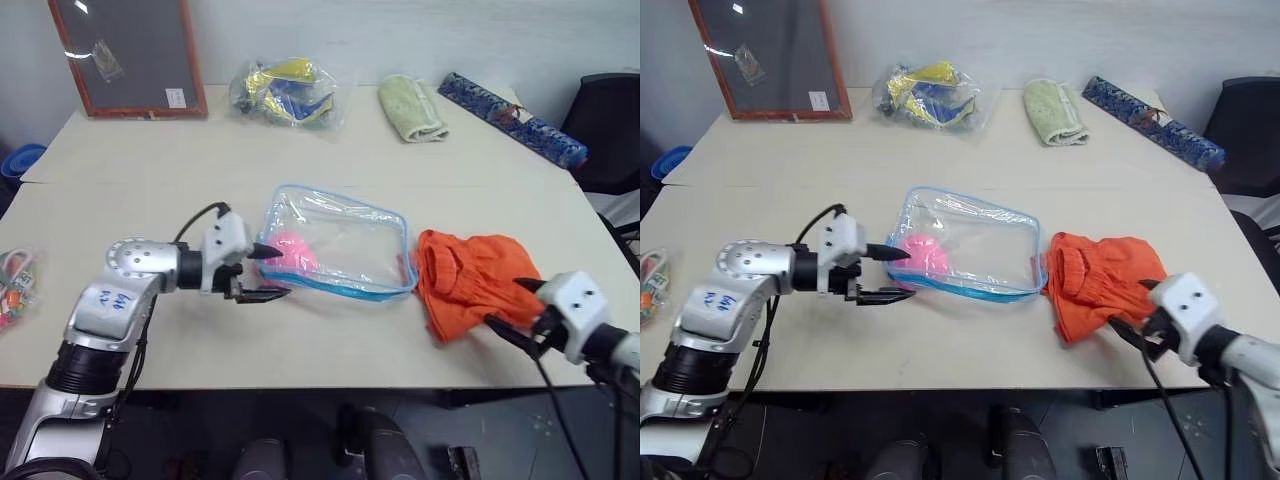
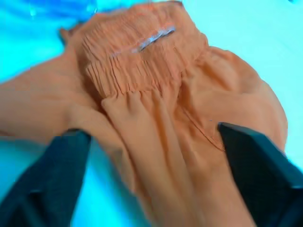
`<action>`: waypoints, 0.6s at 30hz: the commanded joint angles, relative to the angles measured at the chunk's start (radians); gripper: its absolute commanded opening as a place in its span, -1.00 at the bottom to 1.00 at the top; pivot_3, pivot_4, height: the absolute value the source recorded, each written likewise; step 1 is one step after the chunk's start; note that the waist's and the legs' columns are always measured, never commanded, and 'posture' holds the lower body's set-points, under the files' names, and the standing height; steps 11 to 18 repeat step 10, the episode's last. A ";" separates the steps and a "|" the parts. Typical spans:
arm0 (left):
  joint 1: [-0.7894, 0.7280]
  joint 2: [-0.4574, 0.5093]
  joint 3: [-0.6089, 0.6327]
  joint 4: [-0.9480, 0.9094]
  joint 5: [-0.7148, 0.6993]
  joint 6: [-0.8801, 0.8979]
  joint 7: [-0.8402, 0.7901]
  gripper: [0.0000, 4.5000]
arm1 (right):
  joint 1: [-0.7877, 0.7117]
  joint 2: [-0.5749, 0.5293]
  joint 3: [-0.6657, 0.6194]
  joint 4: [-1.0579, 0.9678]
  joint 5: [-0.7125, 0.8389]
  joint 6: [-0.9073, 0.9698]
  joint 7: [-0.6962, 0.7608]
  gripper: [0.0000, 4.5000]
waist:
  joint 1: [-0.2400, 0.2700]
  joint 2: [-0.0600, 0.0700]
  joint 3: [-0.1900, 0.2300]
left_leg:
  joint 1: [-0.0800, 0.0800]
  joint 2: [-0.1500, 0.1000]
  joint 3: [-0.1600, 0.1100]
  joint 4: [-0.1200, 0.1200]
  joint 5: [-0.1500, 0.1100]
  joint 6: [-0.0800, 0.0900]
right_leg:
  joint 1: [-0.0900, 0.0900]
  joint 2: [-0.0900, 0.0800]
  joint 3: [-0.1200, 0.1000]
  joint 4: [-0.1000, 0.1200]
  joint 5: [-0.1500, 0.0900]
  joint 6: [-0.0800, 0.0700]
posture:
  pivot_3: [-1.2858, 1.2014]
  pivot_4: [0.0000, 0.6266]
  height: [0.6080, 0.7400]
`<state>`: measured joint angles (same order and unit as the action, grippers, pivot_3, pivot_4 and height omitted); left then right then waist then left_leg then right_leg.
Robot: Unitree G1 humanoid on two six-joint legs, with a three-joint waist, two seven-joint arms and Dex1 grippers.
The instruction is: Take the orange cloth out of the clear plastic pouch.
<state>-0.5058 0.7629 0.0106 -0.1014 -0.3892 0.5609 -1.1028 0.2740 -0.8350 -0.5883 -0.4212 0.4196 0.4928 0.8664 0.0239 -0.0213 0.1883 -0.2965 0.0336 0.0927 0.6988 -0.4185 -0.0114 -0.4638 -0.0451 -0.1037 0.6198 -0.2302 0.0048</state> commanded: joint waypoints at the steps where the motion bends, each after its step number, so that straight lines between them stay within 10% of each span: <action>1: -0.028 0.110 0.123 0.048 -0.105 0.063 -0.112 0.97 | 0.100 -0.052 -0.246 -0.049 0.149 0.149 0.123 1.00 | 0.000 0.000 0.000 | 0.000 0.000 0.000 0.000 0.000 0.000 | 0.000 0.000 0.000 0.000 0.000 0.000 | 0.03 -0.52 1.00; 6: 0.001 0.289 0.177 0.195 -0.126 -0.013 -0.324 0.97 | 0.223 -0.072 -0.477 0.028 0.272 0.287 0.233 1.00 | -0.003 0.000 0.000 | 0.001 0.001 0.001 -0.002 -0.001 0.001 | 0.000 0.003 0.000 -0.003 -0.001 0.000 | 0.03 -0.52 1.00; 18: -0.046 0.308 0.154 0.298 -0.078 -0.102 -0.347 0.97 | 0.222 -0.072 -0.491 0.041 0.289 0.319 0.222 1.00 | -0.002 0.000 0.000 | 0.001 0.000 0.001 -0.002 -0.002 0.002 | 0.000 0.002 0.001 -0.003 -0.001 0.000 | 0.03 -0.52 1.00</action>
